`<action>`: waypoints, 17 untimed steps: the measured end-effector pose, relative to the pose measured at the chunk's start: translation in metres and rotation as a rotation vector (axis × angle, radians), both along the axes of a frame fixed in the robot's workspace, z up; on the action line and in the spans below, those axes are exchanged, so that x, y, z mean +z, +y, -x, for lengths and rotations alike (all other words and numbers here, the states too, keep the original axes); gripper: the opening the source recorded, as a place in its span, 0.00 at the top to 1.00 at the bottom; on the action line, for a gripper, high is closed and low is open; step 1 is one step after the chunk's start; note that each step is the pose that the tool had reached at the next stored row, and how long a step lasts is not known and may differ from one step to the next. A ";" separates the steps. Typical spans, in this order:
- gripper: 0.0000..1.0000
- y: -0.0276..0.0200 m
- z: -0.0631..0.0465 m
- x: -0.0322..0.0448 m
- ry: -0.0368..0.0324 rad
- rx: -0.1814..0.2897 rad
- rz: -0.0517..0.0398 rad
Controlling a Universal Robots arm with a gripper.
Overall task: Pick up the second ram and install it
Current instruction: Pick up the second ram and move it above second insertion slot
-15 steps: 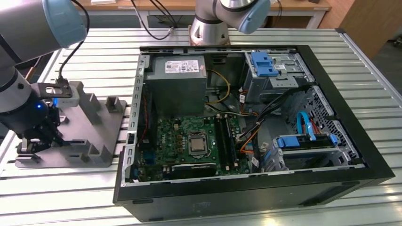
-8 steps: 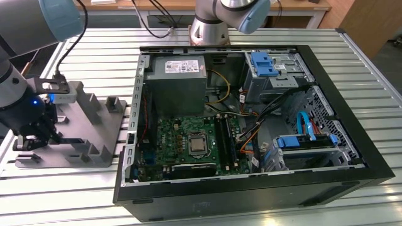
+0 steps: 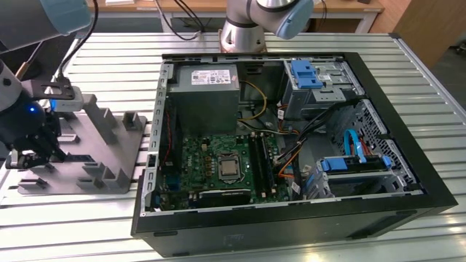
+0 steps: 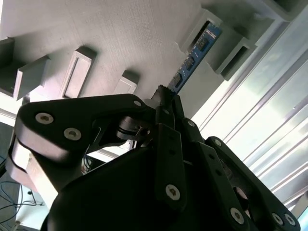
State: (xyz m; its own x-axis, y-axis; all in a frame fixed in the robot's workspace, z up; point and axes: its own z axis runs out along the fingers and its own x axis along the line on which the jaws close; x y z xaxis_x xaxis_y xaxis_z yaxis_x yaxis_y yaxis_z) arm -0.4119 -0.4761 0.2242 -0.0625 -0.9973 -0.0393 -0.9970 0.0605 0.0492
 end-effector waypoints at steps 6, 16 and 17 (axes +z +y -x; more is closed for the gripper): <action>0.86 0.0000 0.000 0.0120 0.0001 0.000 -0.0002; 0.86 0.0000 0.000 0.0251 0.0000 0.000 -0.0016; 0.86 0.0000 0.000 0.0264 0.0001 0.000 -0.0017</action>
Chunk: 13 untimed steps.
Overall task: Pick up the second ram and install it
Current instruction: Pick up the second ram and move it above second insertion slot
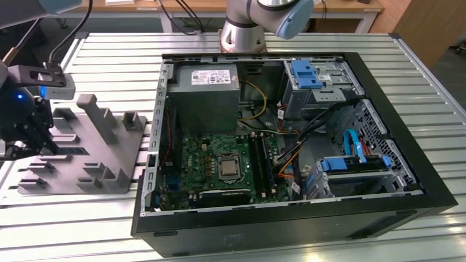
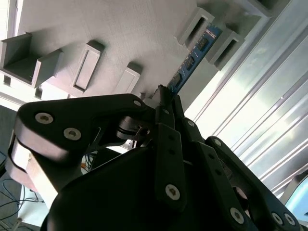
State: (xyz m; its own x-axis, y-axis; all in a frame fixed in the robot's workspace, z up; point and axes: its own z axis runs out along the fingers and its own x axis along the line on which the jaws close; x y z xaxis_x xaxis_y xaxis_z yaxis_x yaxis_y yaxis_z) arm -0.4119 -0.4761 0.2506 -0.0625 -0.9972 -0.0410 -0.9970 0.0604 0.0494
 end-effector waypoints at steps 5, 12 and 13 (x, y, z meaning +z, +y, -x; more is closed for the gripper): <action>0.86 0.0000 0.000 0.0067 -0.0001 0.000 -0.0007; 0.86 0.0000 0.000 0.0141 -0.0001 0.000 -0.0023; 0.86 0.0000 0.000 0.0148 0.0000 0.000 -0.0025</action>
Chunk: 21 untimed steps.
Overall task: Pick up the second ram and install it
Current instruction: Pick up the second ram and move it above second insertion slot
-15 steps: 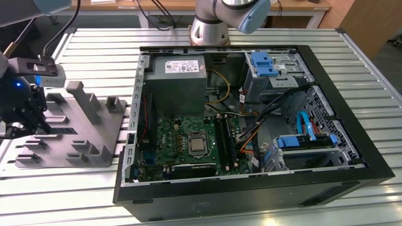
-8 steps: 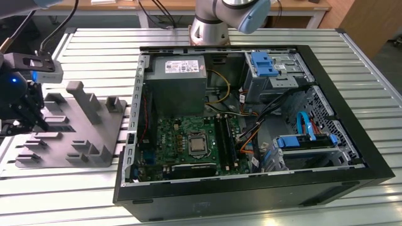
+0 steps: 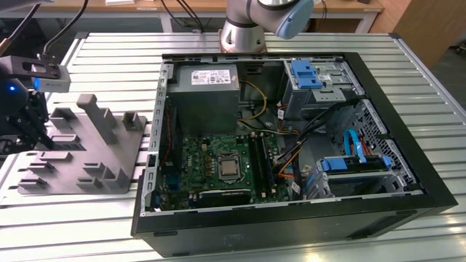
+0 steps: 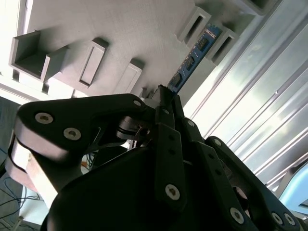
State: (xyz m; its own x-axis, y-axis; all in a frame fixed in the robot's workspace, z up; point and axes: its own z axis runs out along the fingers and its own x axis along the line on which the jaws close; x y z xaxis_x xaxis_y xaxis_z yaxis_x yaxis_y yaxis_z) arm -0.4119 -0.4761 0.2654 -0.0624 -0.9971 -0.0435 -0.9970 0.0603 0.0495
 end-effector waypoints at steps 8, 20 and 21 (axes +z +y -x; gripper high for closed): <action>0.86 0.0000 0.000 0.0080 -0.0001 0.000 -0.0008; 0.86 0.0000 0.000 0.0200 0.0000 0.000 -0.0008; 0.86 0.0000 0.000 0.0206 -0.0001 0.000 -0.0009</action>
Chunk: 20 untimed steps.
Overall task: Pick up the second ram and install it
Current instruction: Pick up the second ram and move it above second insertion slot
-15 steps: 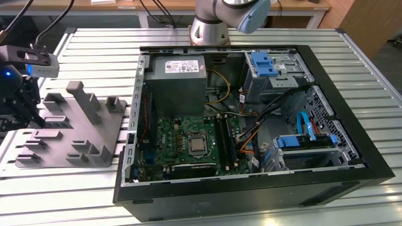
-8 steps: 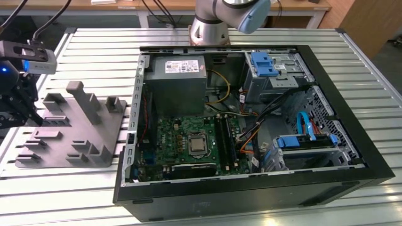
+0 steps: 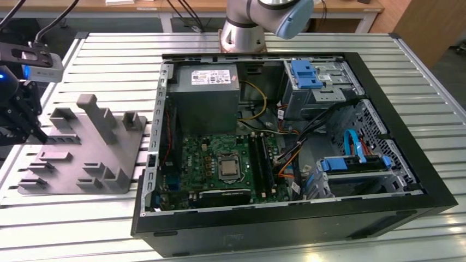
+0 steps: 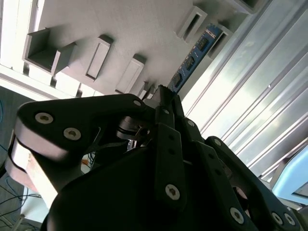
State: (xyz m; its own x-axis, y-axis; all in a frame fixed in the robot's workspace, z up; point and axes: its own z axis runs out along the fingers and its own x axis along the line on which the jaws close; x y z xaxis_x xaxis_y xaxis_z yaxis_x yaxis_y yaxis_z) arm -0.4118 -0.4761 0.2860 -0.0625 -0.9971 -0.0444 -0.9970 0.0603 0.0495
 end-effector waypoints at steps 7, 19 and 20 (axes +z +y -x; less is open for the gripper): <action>0.86 0.0000 0.000 0.0023 0.0000 0.000 -0.0003; 0.86 0.0000 0.000 0.0117 0.0000 0.000 -0.0003; 0.86 0.0000 0.000 0.0127 0.0000 0.000 -0.0004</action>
